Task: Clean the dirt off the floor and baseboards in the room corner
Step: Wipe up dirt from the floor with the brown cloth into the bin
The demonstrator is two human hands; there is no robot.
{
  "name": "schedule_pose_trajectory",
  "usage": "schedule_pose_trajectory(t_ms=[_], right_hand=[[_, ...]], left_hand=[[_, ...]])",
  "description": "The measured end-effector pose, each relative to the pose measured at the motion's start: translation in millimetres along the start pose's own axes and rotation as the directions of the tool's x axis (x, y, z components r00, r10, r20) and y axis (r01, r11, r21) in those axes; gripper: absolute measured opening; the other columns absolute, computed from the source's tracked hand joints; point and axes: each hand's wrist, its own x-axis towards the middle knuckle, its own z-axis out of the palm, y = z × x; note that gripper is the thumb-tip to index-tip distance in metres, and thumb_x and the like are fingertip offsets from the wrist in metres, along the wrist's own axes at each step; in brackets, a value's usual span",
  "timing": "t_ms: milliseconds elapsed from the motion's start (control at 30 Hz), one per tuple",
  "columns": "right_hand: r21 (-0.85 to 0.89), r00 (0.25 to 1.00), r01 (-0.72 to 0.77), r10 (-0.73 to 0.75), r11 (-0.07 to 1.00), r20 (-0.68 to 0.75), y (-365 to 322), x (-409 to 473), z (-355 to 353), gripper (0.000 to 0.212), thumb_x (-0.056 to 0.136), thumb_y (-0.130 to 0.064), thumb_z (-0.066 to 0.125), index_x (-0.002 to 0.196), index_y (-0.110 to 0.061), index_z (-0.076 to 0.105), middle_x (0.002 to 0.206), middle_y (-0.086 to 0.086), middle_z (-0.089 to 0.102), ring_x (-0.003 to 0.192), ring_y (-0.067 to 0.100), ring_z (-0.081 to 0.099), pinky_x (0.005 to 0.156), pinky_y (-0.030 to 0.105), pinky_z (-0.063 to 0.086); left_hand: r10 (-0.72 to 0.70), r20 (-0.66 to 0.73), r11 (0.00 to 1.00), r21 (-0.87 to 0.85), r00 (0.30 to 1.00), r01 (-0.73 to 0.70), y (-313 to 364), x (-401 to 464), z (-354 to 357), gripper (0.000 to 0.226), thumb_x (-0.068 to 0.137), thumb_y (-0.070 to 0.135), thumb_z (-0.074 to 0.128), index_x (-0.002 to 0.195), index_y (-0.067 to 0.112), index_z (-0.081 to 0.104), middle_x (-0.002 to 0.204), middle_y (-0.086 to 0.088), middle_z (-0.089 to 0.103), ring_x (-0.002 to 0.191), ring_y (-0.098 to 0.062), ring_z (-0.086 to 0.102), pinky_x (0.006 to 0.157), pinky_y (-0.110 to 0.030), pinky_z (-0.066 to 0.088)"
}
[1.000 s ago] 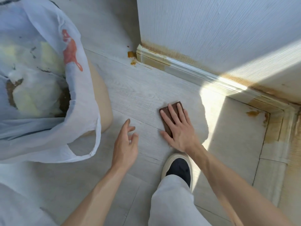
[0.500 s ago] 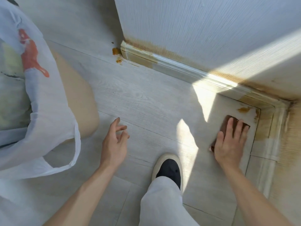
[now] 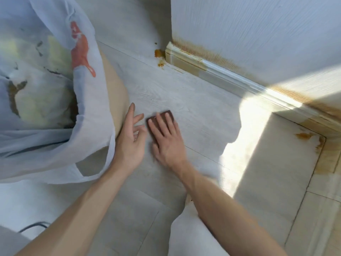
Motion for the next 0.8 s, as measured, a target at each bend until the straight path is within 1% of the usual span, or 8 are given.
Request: schedule_pose_trajectory(t_ms=[200,300,333,400,467,533,667,800], right_hand=[[0.108,0.915,0.312,-0.329,0.944,0.232,-48,-11,28,0.064,0.093,-0.034,0.035,0.155,-0.02,0.044,0.165,0.004,0.035,0.157,0.031,0.019,0.129,0.048,0.009],[0.459,0.959,0.031,-0.155,0.888,0.236,-60,-11,13,0.058,0.091,-0.023,0.037,0.145,-0.018,0.059,0.152,0.003,0.055,0.147,0.03,0.041,0.125,0.043,0.026],[0.625,0.965,-0.182,0.015,0.76,0.263,-68,-9,-1,0.056,0.091,-0.016,0.039,0.14,-0.02,0.064,0.138,0.002,0.066,0.132,0.031,0.056,0.116,0.041,0.04],[0.828,0.848,-0.504,0.322,0.245,0.421,-80,-4,-27,0.056,0.09,-0.002,0.039,0.131,-0.023,0.071,0.103,0.011,0.076,0.092,0.028,0.068,0.09,0.035,0.054],[0.856,0.764,-0.477,0.387,-0.2,0.516,-66,-10,-49,0.057,0.091,0.001,0.036,0.133,-0.018,0.069,0.119,0.019,0.072,0.11,0.026,0.068,0.101,0.036,0.05],[0.817,0.738,-0.376,0.392,-0.437,0.549,-31,-30,-75,0.057,0.094,-0.003,0.033,0.144,-0.012,0.058,0.143,0.017,0.061,0.134,0.034,0.055,0.117,0.043,0.039],[0.91,0.63,-0.211,0.662,-0.358,0.406,51,-89,-132,0.057,0.093,-0.01,0.032,0.146,-0.009,0.054,0.14,0.018,0.059,0.134,0.035,0.054,0.118,0.045,0.039],[0.932,0.394,-0.34,0.919,0.128,0.017,113,-143,-154,0.066,0.079,-0.011,0.047,0.14,-0.026,0.064,0.137,0.018,0.064,0.084,0.028,0.064,0.071,0.029,0.054]], left_hand=[[-0.001,-0.119,0.999,-0.047,0.993,-0.005,-35,14,-58,0.067,0.101,0.002,0.042,0.162,0.022,0.022,0.154,0.007,0.041,0.141,-0.003,0.044,0.122,-0.035,0.034],[0.009,-0.199,1.0,0.012,0.98,-0.007,-46,19,-95,0.064,0.096,0.006,0.043,0.158,0.017,0.032,0.149,0.006,0.043,0.138,0.001,0.045,0.116,-0.032,0.041],[0.001,-0.208,0.999,0.032,0.978,0.006,-48,20,-105,0.063,0.098,0.003,0.045,0.158,0.02,0.033,0.151,0.004,0.044,0.139,0.0,0.046,0.112,-0.026,0.043],[-0.02,-0.213,0.997,0.063,0.977,0.034,-53,22,-119,0.063,0.1,0.0,0.046,0.157,0.024,0.034,0.153,0.001,0.046,0.139,-0.005,0.047,0.106,-0.021,0.044],[-0.018,-0.21,0.996,0.084,0.978,0.037,-56,24,-127,0.062,0.099,0.001,0.047,0.155,0.026,0.039,0.146,0.004,0.05,0.137,-0.007,0.05,0.11,-0.031,0.046],[-0.043,-0.202,0.996,0.069,0.979,0.058,-58,26,-130,0.061,0.098,0.005,0.049,0.152,0.033,0.043,0.14,0.006,0.054,0.132,-0.01,0.055,0.11,-0.044,0.048],[-0.078,-0.204,0.997,0.007,0.976,0.081,-62,18,-121,0.062,0.096,0.012,0.049,0.15,0.04,0.043,0.132,0.011,0.059,0.122,-0.013,0.061,0.106,-0.05,0.05],[-0.129,-0.234,0.991,-0.061,0.964,0.118,-69,6,-112,0.062,0.093,0.015,0.048,0.15,0.04,0.044,0.122,0.023,0.062,0.11,-0.011,0.065,0.104,-0.049,0.051]])
